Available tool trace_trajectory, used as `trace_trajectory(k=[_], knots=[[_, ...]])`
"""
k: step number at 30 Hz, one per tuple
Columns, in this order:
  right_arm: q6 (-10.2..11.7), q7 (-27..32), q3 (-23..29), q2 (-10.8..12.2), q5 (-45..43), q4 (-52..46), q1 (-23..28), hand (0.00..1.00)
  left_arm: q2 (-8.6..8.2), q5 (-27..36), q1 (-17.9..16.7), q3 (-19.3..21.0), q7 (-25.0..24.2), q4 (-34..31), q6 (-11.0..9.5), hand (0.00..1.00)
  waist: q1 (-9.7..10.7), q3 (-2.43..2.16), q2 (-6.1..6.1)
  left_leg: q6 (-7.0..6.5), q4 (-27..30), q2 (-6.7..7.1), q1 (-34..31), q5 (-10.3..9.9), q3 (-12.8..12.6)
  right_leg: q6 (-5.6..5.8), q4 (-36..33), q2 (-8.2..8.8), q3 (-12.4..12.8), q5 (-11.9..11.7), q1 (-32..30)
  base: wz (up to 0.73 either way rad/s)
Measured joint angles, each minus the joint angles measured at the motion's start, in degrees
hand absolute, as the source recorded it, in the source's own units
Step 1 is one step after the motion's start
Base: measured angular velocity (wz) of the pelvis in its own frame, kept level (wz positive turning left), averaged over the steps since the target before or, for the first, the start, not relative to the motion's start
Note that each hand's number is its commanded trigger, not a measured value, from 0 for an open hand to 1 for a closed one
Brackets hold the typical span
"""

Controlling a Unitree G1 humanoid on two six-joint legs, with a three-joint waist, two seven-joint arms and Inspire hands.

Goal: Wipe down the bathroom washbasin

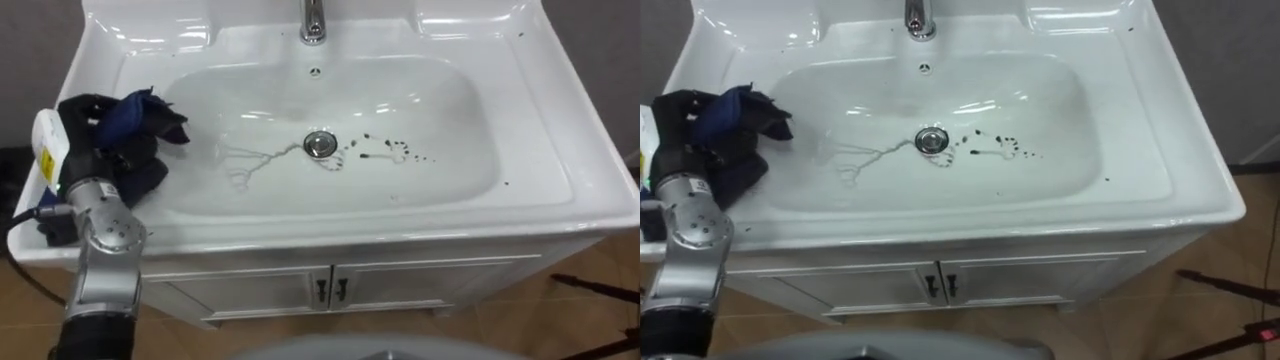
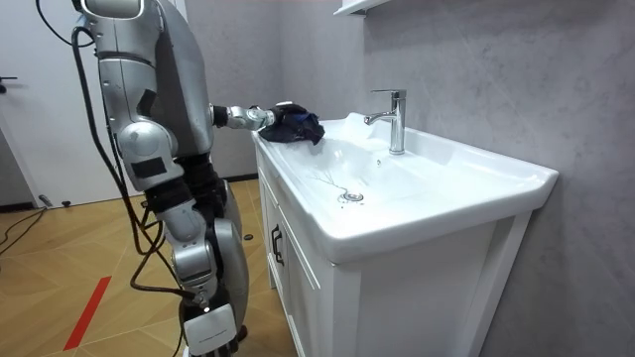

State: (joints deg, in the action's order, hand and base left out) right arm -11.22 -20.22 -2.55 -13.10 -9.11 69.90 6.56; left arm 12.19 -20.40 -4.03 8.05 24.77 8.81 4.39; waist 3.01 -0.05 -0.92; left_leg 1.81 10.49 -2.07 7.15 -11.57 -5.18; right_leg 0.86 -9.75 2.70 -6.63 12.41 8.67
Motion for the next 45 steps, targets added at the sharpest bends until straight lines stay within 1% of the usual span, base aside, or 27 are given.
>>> trace_trajectory(k=[2,4,6,10,15,22,27,31,32,34,35,36,38,39,40,43,45], knots=[[0.62,-0.05,0.0,0.01,0.0,0.03,0.23,0.0,-0.13,-0.55,0.01,-0.09,0.07,-2.34,-0.34,1.0,0.14,0.04,0.11,0.0,0.02,0.0,-0.01,0.0,0.01,-0.02,0.02,0.01,-0.02,0.01,0.01,0.0],[1.36,-0.54,-0.01,0.08,-0.02,0.59,0.27,0.0,-0.2,-0.58,0.01,-0.5,0.26,-4.33,-1.26,1.0,0.33,0.23,0.52,0.0,0.26,0.04,-0.12,0.0,0.02,-0.04,0.02,0.06,-0.02,0.09,-0.04,0.0],[1.93,-0.56,0.02,0.49,-0.01,1.27,0.24,0.0,-0.21,-0.58,0.02,-1.22,0.49,-6.41,-1.35,1.0,0.76,0.23,0.64,0.0,0.43,0.03,-0.66,0.0,0.46,-0.1,0.07,0.06,-0.18,0.19,-0.54,0.04],[3.08,-0.45,0.01,1.08,0.01,3.75,0.1,0.0,-0.2,-1.23,0.03,-1.71,0.73,-9.51,-3.05,1.0,1.55,0.21,0.65,0.0,0.42,0.03,-0.78,0.0,0.61,-0.14,0.08,0.07,-0.59,0.21,-0.5,0.04],[2.92,-0.45,-0.04,1.7,0.08,6.3,0.16,0.0,-0.21,-4.34,0.03,-4.2,0.91,-10.02,-3.16,1.0,1.53,0.21,0.57,0.0,0.42,0.03,-0.73,0.0,0.61,-0.14,0.01,0.07,-0.6,0.21,-0.48,0.0],[2.5,-0.38,-0.73,1.91,0.16,6.63,0.01,0.0,-0.18,-5.22,0.18,-6.56,-0.45,-10.05,-3.12,1.0,1.76,0.22,0.62,0.0,0.43,-0.04,-0.55,0.0,0.03,-0.1,-0.09,0.06,0.07,0.14,-0.67,-0.04],[2.6,0.04,-1.25,1.88,2.37,6.39,-0.41,0.0,0.03,-5.21,0.28,-11.3,-2.11,-10.34,-3.1,1.0,2.5,0.3,1.21,0.0,0.35,-0.06,-1.29,0.0,0.02,-0.05,0.09,0.03,-0.25,0.02,-1.06,0.03],[3.12,0.1,-1.26,1.87,2.51,6.89,-1.08,0.0,0.05,-5.21,0.43,-13.19,-3.94,-11.05,-3.13,1.0,3.7,0.25,1.8,0.0,0.37,-0.06,-1.56,0.01,0.11,-0.14,-0.05,0.02,-0.4,-0.09,-1.16,0.01],[3.12,0.1,-1.26,1.85,2.52,6.9,-1.14,0.0,0.06,-5.19,0.5,-13.34,-4.16,-11.05,-3.13,1.0,3.84,0.25,1.8,0.0,0.37,-0.06,-1.52,0.01,0.11,-0.14,-0.03,0.02,-0.4,-0.09,-1.09,0.0],[3.3,0.1,-1.29,1.84,2.54,6.89,-1.43,0.0,0.09,-5.18,0.61,-13.93,-4.37,-11.02,-3.14,1.0,4.76,0.42,1.74,0.0,0.41,-0.08,-1.41,0.01,-0.11,-0.15,0.12,0.0,-0.46,-0.08,-0.85,0.0],[3.5,0.11,-1.28,1.84,2.53,6.85,-1.51,0.0,0.09,-5.19,0.68,-14.04,-4.57,-11.01,-3.14,1.0,4.77,0.47,1.71,0.0,0.44,-0.12,-1.41,0.01,-0.3,-0.15,0.13,-0.01,-0.37,-0.08,-0.88,-0.04],[3.72,0.12,-1.28,1.84,2.54,6.77,-1.46,0.0,0.28,-5.29,1.05,-14.25,-5.07,-10.83,-3.14,1.0,4.79,0.69,1.61,0.0,0.64,-0.18,-1.43,0.01,-0.73,-0.16,0.1,-0.02,-0.09,-0.08,-0.94,-0.08],[3.66,0.25,-1.26,1.75,2.3,6.73,-1.57,0.0,0.84,-5.32,1.93,-14.92,-5.25,-9.51,-3.22,1.0,4.81,0.97,1.7,0.0,0.93,-0.19,-1.49,0.0,-1.11,-0.16,0.11,0.03,0.13,-0.07,-0.96,-0.08],[3.65,0.5,-1.26,1.74,2.24,6.71,-1.46,0.0,0.82,-6.38,2.4,-15.03,-5.52,-8.55,-3.19,1.0,4.91,1.05,1.84,0.0,0.91,-0.18,-1.51,0.0,-1.21,-0.16,0.08,0.03,0.39,-0.06,-1.09,-0.09],[3.65,0.79,-1.26,1.76,2.17,6.65,-1.38,0.0,0.83,-8.7,2.98,-15.03,-5.58,-7.33,-3.2,1.0,4.98,1.15,1.96,0.0,0.9,-0.21,-1.56,0.0,-1.41,-0.16,-0.01,0.01,0.61,-0.06,-1.31,-0.07],[3.63,1.54,-1.25,1.73,2.1,6.4,-0.94,0.0,0.83,-12.39,4.41,-14.99,-5.69,-3.62,-3.08,1.0,5.03,1.12,2.08,0.0,0.93,-0.31,-1.56,0.0,-2.5,-0.16,-0.12,-0.01,1.14,-0.06,-1.63,-0.09],[3.65,1.7,-1.18,1.72,1.98,5.92,-0.94,0.0,0.83,-14.62,4.96,-14.98,-6.41,-1.55,-2.89,1.0,5.42,1.11,2.08,0.0,0.93,-0.31,-1.66,0.0,-2.5,-0.16,-0.16,-0.02,1.22,-0.06,-1.75,-0.03]])
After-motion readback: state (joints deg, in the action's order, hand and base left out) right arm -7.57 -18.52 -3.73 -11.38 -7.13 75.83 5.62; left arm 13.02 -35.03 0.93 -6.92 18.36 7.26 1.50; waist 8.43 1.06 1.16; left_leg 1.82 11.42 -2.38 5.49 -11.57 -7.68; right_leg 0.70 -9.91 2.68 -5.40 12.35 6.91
